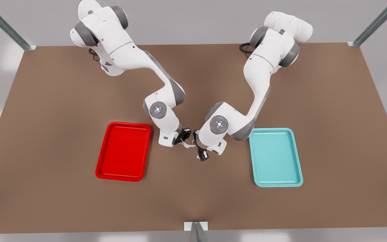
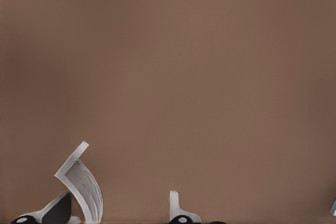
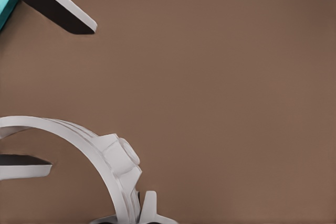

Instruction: Take the drainage pipe clamp from the left arm, pass it to the right arm, and place it in the plate on the right side

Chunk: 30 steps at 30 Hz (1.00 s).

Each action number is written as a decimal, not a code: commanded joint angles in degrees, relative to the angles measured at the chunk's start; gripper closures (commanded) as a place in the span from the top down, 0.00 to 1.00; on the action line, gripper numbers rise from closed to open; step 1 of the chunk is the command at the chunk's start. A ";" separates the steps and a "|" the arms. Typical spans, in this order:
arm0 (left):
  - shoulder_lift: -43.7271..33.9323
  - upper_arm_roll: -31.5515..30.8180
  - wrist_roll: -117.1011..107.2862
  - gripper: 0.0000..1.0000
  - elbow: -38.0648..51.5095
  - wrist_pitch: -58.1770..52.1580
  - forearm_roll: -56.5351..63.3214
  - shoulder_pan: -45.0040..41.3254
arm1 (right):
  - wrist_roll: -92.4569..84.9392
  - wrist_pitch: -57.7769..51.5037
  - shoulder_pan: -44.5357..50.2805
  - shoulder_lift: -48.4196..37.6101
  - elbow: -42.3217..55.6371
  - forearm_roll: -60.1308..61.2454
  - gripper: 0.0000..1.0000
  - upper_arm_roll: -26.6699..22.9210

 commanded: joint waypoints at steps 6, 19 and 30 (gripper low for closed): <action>-5.03 0.29 19.52 1.00 0.22 -20.55 -1.58 8.36 | 1.40 -0.08 -0.17 1.81 1.01 -0.27 0.21 -0.09; -31.48 1.08 154.00 1.00 -14.64 -37.87 4.93 24.01 | -15.13 -20.64 -27.95 -10.50 -14.90 -16.09 0.21 -0.71; -30.25 1.08 153.83 1.00 -7.16 -40.33 5.63 27.79 | -14.69 -20.12 -27.95 -7.60 -15.16 -16.36 1.00 -0.53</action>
